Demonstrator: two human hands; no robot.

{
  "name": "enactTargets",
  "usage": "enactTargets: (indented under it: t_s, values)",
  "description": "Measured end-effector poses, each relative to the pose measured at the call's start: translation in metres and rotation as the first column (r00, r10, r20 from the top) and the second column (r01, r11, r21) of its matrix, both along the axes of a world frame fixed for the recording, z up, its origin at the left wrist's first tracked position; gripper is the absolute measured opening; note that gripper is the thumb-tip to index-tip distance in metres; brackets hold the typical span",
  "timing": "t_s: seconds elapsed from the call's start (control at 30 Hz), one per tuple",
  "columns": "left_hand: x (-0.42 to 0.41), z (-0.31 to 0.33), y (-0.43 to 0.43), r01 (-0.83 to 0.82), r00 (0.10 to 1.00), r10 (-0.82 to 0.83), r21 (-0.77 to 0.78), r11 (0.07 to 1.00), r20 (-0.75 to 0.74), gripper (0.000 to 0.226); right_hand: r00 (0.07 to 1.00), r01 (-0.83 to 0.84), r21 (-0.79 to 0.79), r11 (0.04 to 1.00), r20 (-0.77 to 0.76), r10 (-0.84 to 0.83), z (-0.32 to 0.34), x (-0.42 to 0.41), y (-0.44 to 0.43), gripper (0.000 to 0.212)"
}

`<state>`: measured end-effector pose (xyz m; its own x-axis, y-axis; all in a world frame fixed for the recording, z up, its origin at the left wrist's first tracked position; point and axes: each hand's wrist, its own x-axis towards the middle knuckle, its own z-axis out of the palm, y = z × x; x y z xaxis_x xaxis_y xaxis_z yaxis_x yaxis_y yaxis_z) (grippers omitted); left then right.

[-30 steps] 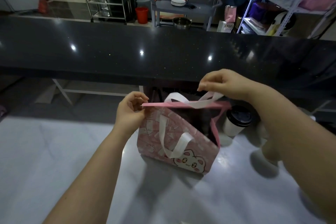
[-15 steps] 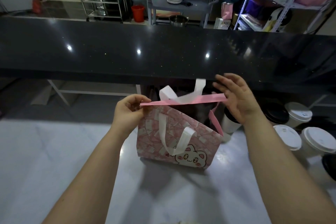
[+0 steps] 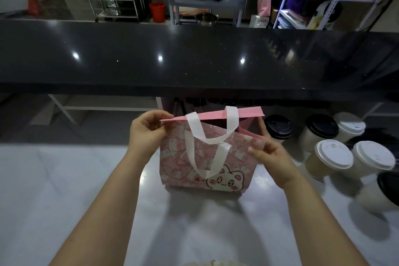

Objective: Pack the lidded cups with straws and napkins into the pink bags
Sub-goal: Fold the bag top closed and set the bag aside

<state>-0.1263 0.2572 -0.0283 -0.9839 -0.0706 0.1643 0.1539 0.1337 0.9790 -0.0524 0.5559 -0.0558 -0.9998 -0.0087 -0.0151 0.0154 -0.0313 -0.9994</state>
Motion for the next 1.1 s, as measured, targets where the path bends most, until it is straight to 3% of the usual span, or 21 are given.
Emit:
enactTargets:
  t_s: [0.2,0.33,0.5,0.6,0.7,0.8,0.97,1.03,1.1]
  values:
    - [-0.003,0.001,-0.006,0.017,1.000,-0.017,0.000,1.000,0.008,0.034,0.984,0.173,-0.197,0.965,-0.009,-0.178,0.008,-0.027,-0.015,0.024]
    - [-0.004,0.000,-0.008,0.038,0.999,-0.038,0.008,0.999,0.018,0.034,0.929,0.326,-0.188,0.926,-0.117,-0.351,0.007,-0.037,-0.024,0.016]
    - [-0.006,0.004,-0.005,0.071,0.997,-0.071,-0.010,0.997,0.004,0.033,0.833,0.511,-0.156,0.846,-0.154,-0.531,-0.003,-0.045,-0.029,0.031]
    - [-0.006,0.005,-0.005,0.111,0.994,-0.111,0.025,0.994,-0.001,0.034,0.823,0.484,-0.117,0.868,-0.278,-0.496,-0.002,-0.045,-0.024,0.045]
    - [-0.006,0.005,-0.006,0.163,0.986,-0.164,-0.028,0.986,-0.026,0.041,0.811,0.440,0.147,0.886,-0.488,-0.322,0.004,-0.045,-0.012,0.049]
    - [-0.008,0.001,-0.012,0.143,0.986,-0.157,-0.195,0.970,-0.057,0.043,0.799,0.418,0.405,0.813,-0.591,-0.117,0.002,-0.048,0.002,0.043]
    - [-0.005,-0.002,-0.027,0.123,0.970,-0.202,-0.440,0.890,-0.136,0.030,0.798,0.343,0.540,0.769,-0.599,0.065,0.011,-0.037,0.016,0.028]
    - [-0.001,0.003,-0.027,0.102,0.958,-0.213,-0.471,0.876,-0.189,0.013,0.813,0.331,0.541,0.773,-0.579,0.057,0.019,-0.033,0.013,0.025]
    - [-0.001,0.005,-0.020,0.057,0.960,-0.178,-0.472,0.880,-0.216,0.015,0.863,0.301,0.521,0.799,-0.504,0.003,0.024,-0.033,0.009,0.036]
